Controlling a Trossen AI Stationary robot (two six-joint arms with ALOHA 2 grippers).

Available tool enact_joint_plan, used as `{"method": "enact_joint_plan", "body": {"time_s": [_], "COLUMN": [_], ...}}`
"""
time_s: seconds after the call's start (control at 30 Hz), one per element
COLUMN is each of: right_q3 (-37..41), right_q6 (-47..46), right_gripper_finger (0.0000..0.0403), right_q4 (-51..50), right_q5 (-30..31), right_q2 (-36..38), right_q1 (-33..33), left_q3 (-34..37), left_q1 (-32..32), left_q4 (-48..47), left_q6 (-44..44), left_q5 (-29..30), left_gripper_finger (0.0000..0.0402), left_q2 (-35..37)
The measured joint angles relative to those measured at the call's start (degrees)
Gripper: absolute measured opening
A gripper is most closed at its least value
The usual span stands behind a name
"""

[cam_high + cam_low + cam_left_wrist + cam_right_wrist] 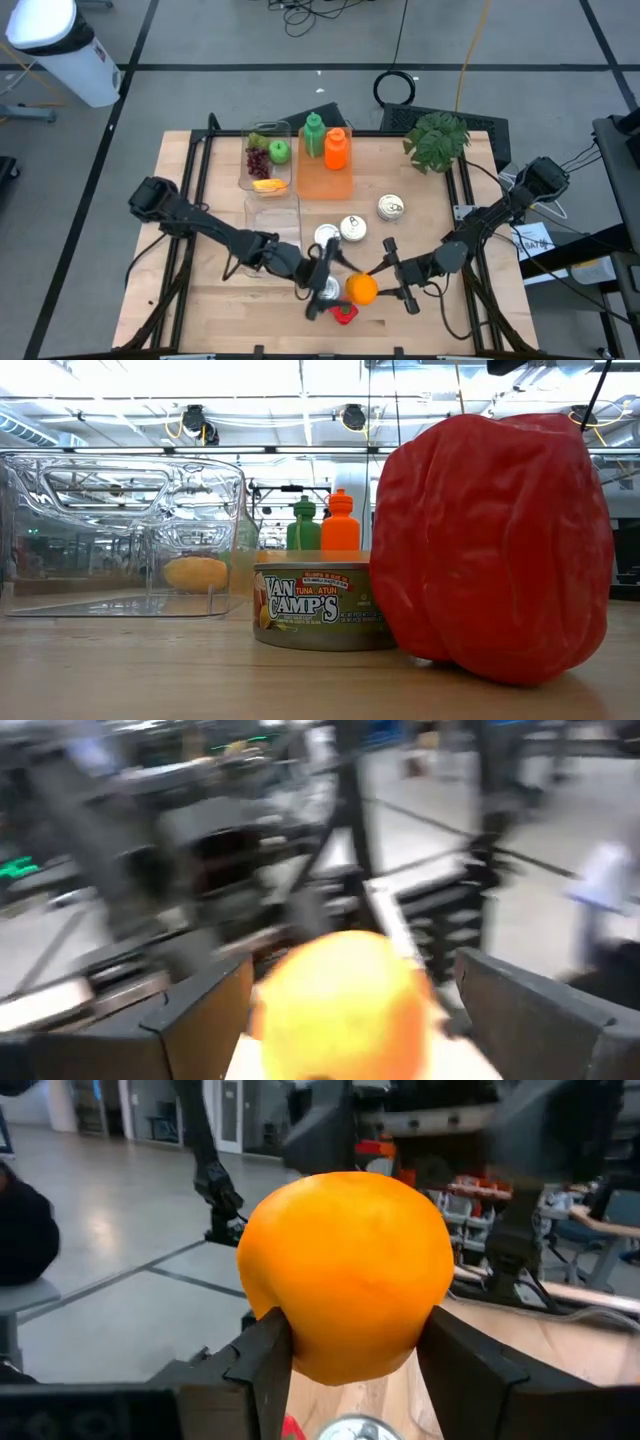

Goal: Pick & Place Food Item
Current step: Put the orange into the top transparent bin

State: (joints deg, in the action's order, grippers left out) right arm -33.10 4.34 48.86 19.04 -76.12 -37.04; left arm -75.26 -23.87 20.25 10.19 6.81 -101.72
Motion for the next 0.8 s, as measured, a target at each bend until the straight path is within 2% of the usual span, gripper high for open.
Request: {"method": "enact_joint_plan", "body": {"time_s": [0.07,0.13,0.37,0.57,0.63,0.8], "right_q3": [0.00,0.00,0.15,0.09,0.05,0.09], "right_q6": [0.08,0.70,0.85,1.14,1.14,1.11], "right_gripper_finger": [0.0182,0.0183,0.0180,0.0181,0.0179,0.0183], "right_q4": [0.82,1.34,2.86,3.69,4.41,3.90], "right_q5": [0.02,-0.97,-1.28,-1.54,-1.59,-2.22], "right_q2": [0.00,0.00,-0.09,-0.08,-0.04,-0.09], "right_q1": [-0.22,-0.19,-0.15,-0.20,-0.17,-0.24], "left_q3": [0.00,0.00,-0.09,-0.04,-0.06,0.02], "left_q1": [-0.42,-0.70,1.61,3.90,4.05,4.46], "left_q4": [-0.45,-0.68,-0.62,-4.64,-3.01,2.37], "left_q6": [1.34,1.30,-3.69,-7.27,-7.42,-5.47], "left_q5": [-5.56,-7.96,-7.91,-7.93,-8.04,-13.38], "left_gripper_finger": [0.0359,0.0357,0.0364,0.0365,0.0365,0.0365], "left_q2": [0.11,0.11,-0.14,-0.74,-1.77,-4.14]}}
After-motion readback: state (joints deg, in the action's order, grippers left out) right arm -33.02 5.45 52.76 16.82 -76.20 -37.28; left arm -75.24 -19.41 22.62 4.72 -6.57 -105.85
